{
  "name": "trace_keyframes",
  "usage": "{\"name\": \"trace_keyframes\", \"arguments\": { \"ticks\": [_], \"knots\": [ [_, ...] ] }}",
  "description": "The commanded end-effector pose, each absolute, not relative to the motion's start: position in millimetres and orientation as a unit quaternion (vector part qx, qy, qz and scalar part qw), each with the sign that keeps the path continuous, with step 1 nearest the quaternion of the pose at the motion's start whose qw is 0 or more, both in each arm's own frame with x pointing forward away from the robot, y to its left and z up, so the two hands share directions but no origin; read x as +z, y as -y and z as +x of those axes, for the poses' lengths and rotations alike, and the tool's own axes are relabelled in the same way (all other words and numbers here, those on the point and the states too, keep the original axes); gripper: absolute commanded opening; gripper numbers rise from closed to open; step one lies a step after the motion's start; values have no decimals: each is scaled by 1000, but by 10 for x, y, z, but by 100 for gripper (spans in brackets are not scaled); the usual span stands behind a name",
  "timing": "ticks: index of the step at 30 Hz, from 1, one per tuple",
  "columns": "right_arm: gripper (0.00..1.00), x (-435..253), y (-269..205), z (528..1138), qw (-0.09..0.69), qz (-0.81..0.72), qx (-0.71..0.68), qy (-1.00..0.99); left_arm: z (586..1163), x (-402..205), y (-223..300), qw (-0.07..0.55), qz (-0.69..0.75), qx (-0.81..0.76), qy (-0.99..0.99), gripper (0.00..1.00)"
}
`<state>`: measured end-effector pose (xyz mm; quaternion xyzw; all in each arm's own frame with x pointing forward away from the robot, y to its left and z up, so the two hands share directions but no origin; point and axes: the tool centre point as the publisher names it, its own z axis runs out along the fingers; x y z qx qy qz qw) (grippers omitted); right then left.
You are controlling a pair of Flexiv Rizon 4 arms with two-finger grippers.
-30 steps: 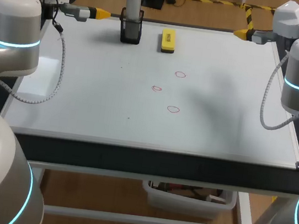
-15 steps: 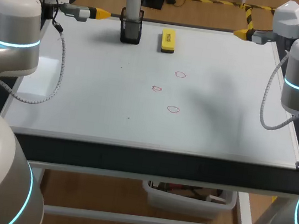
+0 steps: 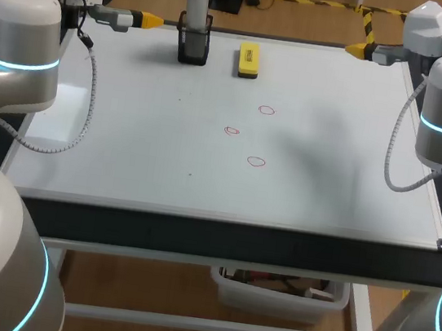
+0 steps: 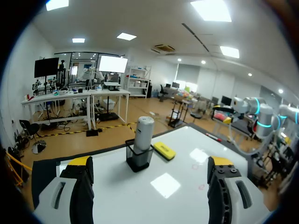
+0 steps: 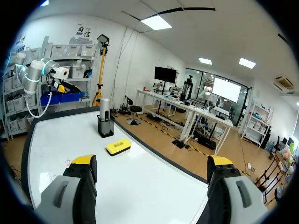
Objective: Pick up the inspection probe, press it on each red-marked spot on the whiteboard one by one, put down the probe, pick up the eraser, and wipe off all the red marks.
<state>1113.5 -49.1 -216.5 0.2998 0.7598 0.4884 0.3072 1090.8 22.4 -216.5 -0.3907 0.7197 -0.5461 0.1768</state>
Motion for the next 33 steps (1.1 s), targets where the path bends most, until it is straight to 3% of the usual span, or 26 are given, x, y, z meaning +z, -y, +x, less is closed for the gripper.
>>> {"name": "trace_keyframes", "arguments": {
  "ticks": [1,23,33],
  "knots": [
    [100,-2165,492,11138,307,300,488,-760,10908,-2167,-224,177,-391,-546,-719,100],
    [100,-2165,492,11138,307,300,488,-760,10908,-2167,-224,177,-391,-546,-719,100],
    [100,-2165,492,11138,307,300,488,-760,11311,-2279,10,141,-250,-606,-742,100]
  ]
}}
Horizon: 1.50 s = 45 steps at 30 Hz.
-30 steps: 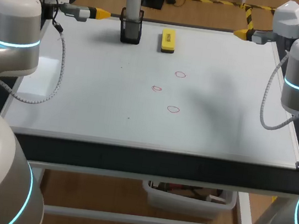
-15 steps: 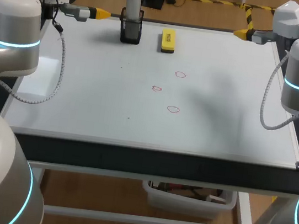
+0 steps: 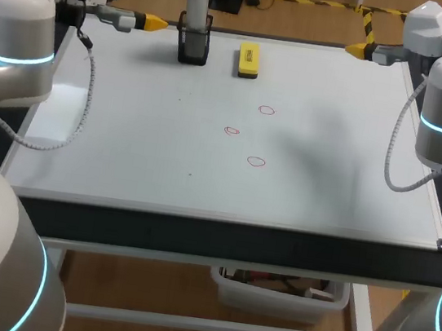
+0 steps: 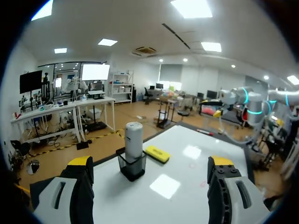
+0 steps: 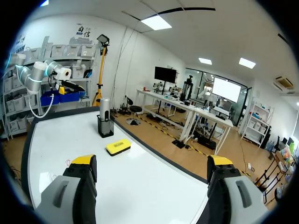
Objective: Pick up the inspection probe, press it on each red-marked spot on the whiteboard one by one, put down the probe, pick up the eraser, and wipe off all the red marks.
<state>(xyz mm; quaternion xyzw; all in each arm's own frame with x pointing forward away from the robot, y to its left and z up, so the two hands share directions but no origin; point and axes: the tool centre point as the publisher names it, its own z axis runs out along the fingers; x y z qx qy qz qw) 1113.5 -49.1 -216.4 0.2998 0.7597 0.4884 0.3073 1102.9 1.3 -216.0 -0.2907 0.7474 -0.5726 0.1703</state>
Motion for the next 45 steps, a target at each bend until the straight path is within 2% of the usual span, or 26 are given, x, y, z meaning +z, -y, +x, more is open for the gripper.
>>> {"name": "trace_keyframes", "arguments": {
  "ticks": [1,15,29,45],
  "knots": [
    [100,-2165,492,11138,307,300,488,-760,11347,-2283,36,139,-241,-608,-744,100],
    [100,-2165,492,11138,307,300,488,-760,11899,-2505,285,39,-140,-664,-734,100],
    [100,-2165,492,11138,307,300,488,-760,12089,-2518,390,-7,-76,-704,-706,100],
    [100,-2165,492,11138,307,300,488,-760,12273,-2650,844,-42,-42,-722,-689,100]
  ]
}}
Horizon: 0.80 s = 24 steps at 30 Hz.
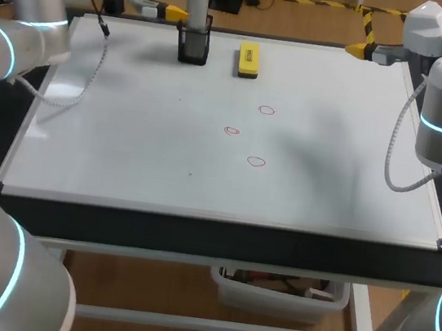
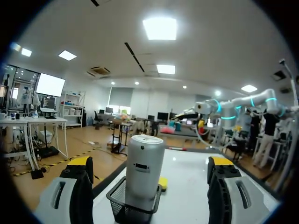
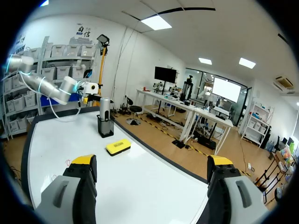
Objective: Pick up the inspection probe, press it on each red-marked spot on the whiteboard one by one, put down the probe, pick up the eraser, and wipe off all the red marks.
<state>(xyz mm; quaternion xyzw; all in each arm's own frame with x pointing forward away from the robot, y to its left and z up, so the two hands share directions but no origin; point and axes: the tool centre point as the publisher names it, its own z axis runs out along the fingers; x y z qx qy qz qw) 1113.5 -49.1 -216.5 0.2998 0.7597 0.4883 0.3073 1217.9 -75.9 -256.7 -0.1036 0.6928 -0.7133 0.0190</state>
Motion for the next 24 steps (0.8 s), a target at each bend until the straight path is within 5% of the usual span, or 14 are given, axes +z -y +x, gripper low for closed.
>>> {"name": "trace_keyframes", "arguments": {
  "ticks": [1,24],
  "knots": [
    [100,-2165,492,11138,307,300,488,-760,12275,-2663,866,-43,-42,-722,-689,100],
    [100,-2165,492,11138,307,300,488,-760,12393,-2724,1218,-39,-50,-717,-694,100]
  ]
}}
